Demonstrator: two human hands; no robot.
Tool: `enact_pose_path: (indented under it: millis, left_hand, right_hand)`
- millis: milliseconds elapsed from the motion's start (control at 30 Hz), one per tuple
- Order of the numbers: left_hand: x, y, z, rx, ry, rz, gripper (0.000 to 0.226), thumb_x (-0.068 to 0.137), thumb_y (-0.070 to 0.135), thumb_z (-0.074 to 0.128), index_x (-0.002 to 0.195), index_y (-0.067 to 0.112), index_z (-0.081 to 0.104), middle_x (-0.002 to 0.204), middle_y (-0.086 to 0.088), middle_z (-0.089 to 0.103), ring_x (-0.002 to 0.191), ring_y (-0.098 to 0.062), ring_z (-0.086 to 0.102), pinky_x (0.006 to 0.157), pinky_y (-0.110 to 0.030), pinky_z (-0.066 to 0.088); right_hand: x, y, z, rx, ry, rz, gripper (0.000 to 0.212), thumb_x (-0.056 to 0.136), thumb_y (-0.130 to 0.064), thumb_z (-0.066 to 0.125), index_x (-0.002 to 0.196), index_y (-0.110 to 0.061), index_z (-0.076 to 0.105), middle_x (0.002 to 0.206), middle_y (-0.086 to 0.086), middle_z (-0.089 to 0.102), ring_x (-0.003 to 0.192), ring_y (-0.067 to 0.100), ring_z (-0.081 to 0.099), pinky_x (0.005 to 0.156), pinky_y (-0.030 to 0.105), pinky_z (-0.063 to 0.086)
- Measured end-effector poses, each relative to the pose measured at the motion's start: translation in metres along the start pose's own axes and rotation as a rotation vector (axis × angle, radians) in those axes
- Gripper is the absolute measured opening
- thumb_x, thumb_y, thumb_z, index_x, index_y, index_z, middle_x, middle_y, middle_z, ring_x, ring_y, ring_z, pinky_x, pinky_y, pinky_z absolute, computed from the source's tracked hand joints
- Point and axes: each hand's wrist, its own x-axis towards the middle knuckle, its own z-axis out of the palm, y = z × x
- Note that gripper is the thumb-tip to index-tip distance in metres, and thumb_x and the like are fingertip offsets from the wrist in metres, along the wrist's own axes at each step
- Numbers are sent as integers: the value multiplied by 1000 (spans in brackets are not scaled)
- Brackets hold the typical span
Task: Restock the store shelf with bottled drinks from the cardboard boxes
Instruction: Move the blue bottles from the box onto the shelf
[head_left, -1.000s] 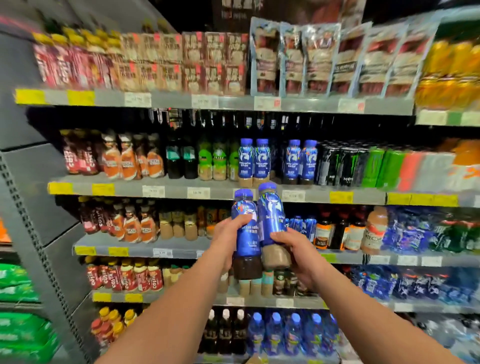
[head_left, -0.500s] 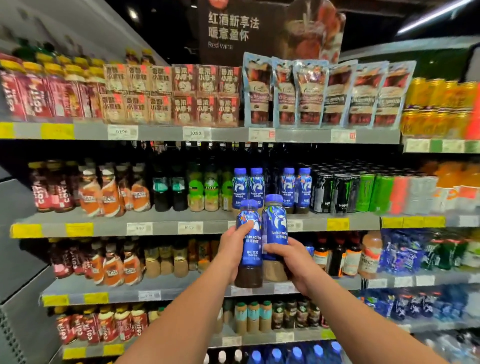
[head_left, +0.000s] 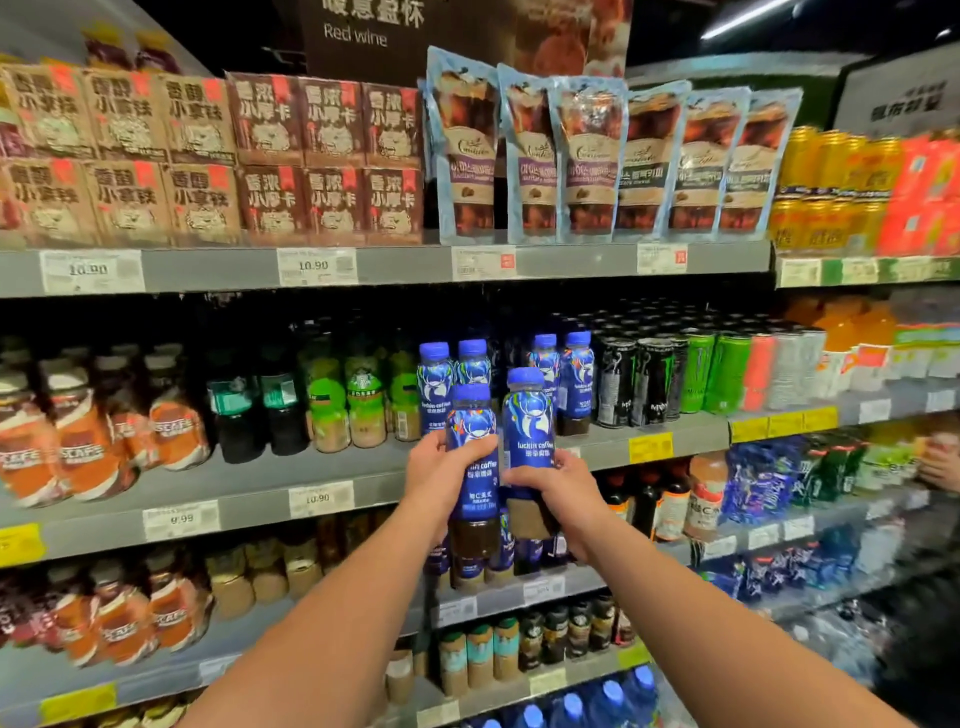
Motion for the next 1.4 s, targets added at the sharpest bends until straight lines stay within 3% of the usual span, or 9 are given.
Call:
enact_pose_path:
  millis: [100,267,400,500,567,633,833,1200,1400]
  left_hand:
    - [16,5,0,-10,24,33,23,70,13,79,89,14,66,80,-1,75,68,-16,72,57,-27,55]
    - [36,16,-6,-14,139,85,26,72,17,78,96,16,67,83,-1,75,72,-20,71,66,-36,56]
    - [44,17,-7,-1,223,132,26,73,20,77,96,17,65,82,1,75,69,-17,72,60,-33,54]
    - [46,13,-1,10,251,147,26,74,18,77,96,18,65,83,2,75,72,-17,72,60,-30,54]
    - [48,11,5,18,259,151,26,73,17,78,96,18,66,86,0,75,75,-19,72,63,-31,55]
    - [51,10,9,14,257,151,26,73,15,78,97,17,66,87,-1,75,77,-21,72,64,-32,56]
    - [58,0,18,44,223,132,28,74,14,77,99,19,66,91,-3,75,79,-24,72,70,-37,58]
    - [65,-8,23,57,159,146,29,74,17,78,100,23,65,90,5,75,77,-15,72,58,-21,53]
    - [73,-12,32,25,128,167,30,76,15,76,103,22,66,94,2,75,83,-18,72,63,-24,54]
  right_hand:
    - [24,-8,-5,-15,18,-38,44,68,-8,79,107,-8,58,99,10,72,82,24,69,76,38,55]
    - [63,-27,-16,-116,-29,-75,48,70,-17,80,109,-13,52,109,8,66,96,28,64,89,45,51]
    - [87,-38,-24,-137,-68,-127,41,70,-8,80,103,-14,57,100,6,68,89,25,65,82,39,54]
    - [101,-40,-20,-230,-22,-165,55,71,-13,82,117,-5,54,101,5,66,98,29,63,90,44,52]
    - [110,-39,-14,-260,11,-200,44,69,-14,83,104,-11,56,91,1,68,91,28,65,89,47,52]
    - [118,-35,-6,-297,22,-218,38,69,-15,83,96,-13,57,95,5,70,89,26,66,88,47,51]
    - [134,-20,7,-417,105,-239,45,68,-21,83,107,-12,62,96,1,68,84,20,60,80,34,50]
    - [152,-16,10,-629,263,-289,52,67,-32,85,111,-13,64,110,10,60,96,28,60,75,32,43]
    - [154,2,14,-545,285,-291,52,66,-20,85,111,-12,63,109,8,64,96,27,62,78,32,45]
